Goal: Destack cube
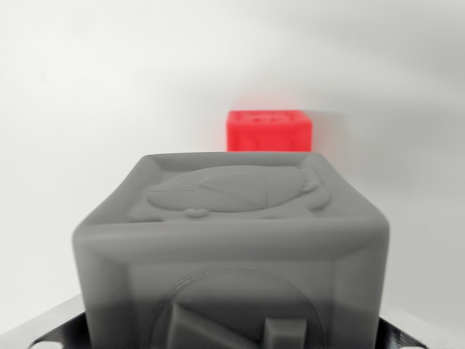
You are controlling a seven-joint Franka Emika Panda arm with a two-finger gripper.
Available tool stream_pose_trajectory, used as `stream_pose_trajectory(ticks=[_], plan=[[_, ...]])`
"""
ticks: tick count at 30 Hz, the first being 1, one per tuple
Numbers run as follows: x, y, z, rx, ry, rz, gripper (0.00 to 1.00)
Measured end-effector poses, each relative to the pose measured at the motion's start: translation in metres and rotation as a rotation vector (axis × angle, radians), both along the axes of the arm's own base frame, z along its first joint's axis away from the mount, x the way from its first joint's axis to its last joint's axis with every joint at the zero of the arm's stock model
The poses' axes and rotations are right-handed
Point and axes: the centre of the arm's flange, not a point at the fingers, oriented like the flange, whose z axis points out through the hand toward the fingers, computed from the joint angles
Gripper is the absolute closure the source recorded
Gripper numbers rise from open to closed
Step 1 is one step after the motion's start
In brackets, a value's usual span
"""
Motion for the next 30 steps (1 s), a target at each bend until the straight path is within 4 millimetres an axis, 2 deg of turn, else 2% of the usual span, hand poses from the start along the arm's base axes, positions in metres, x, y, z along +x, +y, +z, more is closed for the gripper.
stream_pose_trajectory(ticks=[30], plan=[[-0.011, 0.057, -0.008, 0.001, 0.0, -0.046, 1.0]])
